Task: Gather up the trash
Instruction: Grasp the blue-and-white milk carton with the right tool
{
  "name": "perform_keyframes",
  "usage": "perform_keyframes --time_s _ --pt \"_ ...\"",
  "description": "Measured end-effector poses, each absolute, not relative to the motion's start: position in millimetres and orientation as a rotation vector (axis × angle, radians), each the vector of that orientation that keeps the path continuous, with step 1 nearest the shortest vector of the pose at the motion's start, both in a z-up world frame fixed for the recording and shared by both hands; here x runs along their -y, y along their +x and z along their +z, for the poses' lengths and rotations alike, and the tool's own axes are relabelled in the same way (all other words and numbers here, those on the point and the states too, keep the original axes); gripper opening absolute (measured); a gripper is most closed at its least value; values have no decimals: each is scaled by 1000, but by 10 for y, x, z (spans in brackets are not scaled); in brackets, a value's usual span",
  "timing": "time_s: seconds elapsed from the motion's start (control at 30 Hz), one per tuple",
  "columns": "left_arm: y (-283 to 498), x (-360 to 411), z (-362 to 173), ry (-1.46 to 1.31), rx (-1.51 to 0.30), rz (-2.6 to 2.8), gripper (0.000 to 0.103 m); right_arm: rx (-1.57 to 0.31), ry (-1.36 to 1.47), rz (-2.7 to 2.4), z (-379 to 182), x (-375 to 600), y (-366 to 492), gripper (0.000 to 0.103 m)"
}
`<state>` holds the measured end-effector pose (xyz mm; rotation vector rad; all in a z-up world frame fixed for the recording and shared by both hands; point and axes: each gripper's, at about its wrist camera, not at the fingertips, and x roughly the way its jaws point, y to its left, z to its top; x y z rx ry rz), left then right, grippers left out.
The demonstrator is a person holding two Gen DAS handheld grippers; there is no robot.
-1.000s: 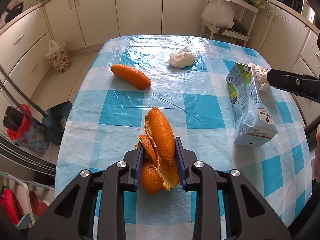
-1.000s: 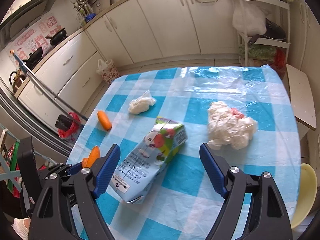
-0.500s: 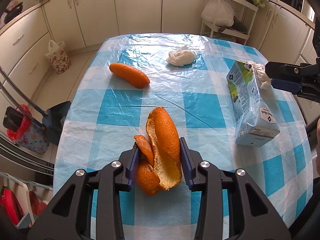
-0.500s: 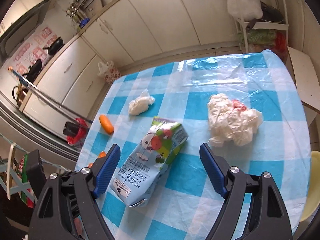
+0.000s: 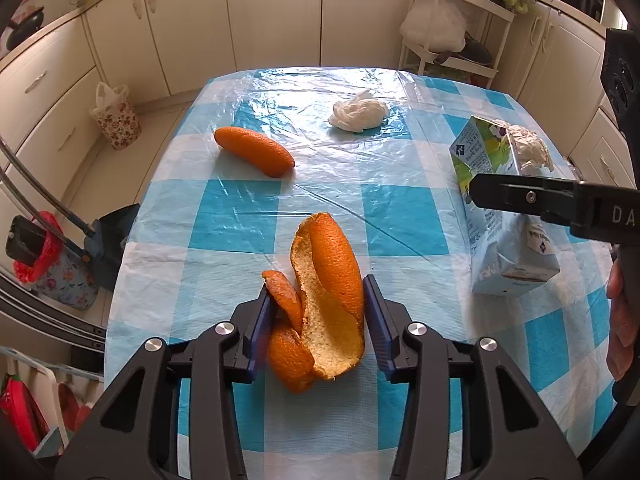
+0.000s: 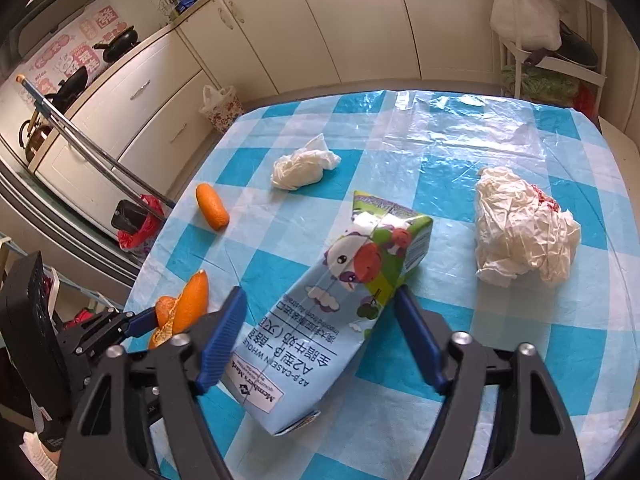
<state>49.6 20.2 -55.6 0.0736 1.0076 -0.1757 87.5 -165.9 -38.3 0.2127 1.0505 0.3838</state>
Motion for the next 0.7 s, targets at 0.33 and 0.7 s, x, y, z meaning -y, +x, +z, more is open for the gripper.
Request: perform_keyframes --time_s 0.33,0.7 --pt "503 -193 -558 61 -1009 -182 41 -1120 106 376 -426 1640 883 41" --pt "503 -199 -559 63 -1008 -187 41 -974 51 465 -90 1529 928 68"
